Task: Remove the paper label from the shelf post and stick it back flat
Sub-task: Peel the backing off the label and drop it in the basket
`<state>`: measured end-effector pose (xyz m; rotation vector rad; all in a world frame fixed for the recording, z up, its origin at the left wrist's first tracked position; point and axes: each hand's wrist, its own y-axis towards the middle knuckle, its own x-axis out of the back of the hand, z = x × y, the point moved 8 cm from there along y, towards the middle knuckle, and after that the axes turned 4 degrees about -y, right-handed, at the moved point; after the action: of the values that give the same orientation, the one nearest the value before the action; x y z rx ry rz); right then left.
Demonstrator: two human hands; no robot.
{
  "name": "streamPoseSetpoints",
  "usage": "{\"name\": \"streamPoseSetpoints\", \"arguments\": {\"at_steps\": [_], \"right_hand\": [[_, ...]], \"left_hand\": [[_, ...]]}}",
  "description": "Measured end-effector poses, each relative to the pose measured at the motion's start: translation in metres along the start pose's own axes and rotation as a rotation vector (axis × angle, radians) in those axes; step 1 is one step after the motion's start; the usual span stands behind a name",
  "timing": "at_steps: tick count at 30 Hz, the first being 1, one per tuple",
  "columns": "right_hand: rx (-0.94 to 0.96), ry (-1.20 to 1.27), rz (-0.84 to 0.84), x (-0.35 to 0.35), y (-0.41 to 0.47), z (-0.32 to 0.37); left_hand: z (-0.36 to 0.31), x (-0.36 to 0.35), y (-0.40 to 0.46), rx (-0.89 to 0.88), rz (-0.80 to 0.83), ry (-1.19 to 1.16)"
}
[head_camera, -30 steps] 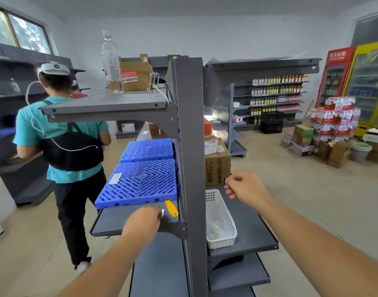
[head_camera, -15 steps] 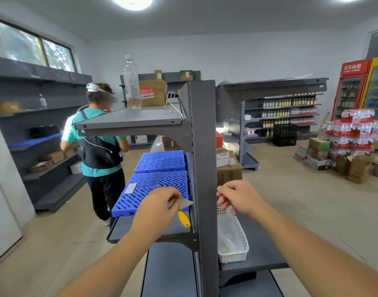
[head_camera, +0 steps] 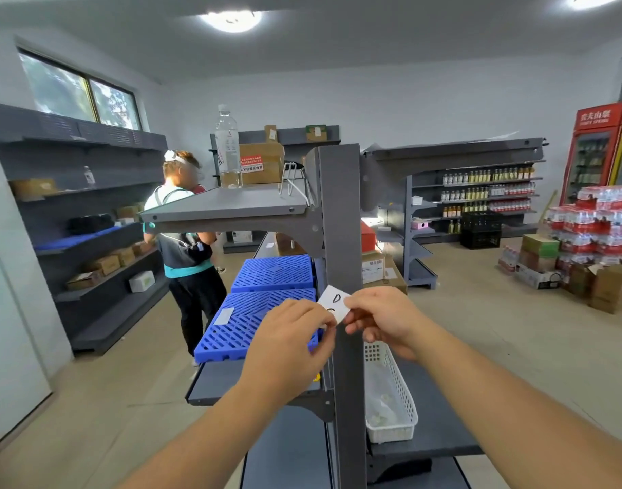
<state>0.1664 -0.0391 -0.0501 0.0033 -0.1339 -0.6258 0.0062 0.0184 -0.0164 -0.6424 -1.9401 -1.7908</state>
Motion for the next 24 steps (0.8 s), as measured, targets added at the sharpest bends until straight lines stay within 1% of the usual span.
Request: {"name": "streamPoseSetpoints", "arguments": {"at_steps": [2, 3, 7, 10, 12, 15, 18, 24], "right_hand": [[0.054, -0.052, -0.008, 0.003, -0.001, 0.007], [0.082, -0.079, -0.014, 0.005, -0.002, 0.010], [0.177, -0.190, -0.014, 0.006, -0.007, 0.021], [0.224, -0.243, 0.009, 0.004, -0.011, 0.026], [0.241, -0.262, 0.026, 0.004, -0.014, 0.028], [0.235, -0.261, 0.005, 0.012, -0.015, 0.027], [0.229, -0.260, -0.050, 0.023, -0.015, 0.027], [0.233, -0.278, -0.065, 0.028, -0.014, 0.028]], "left_hand": [[0.003, 0.000, 0.001, 0.084, 0.004, -0.042], [0.006, 0.001, 0.003, 0.160, -0.004, -0.085], [0.032, -0.006, 0.007, 0.580, -0.022, -0.325], [0.041, -0.020, 0.007, 0.777, 0.025, -0.588], [0.043, -0.027, 0.004, 0.835, 0.043, -0.691], [0.045, -0.030, 0.001, 0.868, 0.015, -0.752], [0.046, -0.034, -0.001, 0.894, 0.009, -0.778], [0.042, -0.037, 0.003, 0.879, 0.032, -0.782]]}}
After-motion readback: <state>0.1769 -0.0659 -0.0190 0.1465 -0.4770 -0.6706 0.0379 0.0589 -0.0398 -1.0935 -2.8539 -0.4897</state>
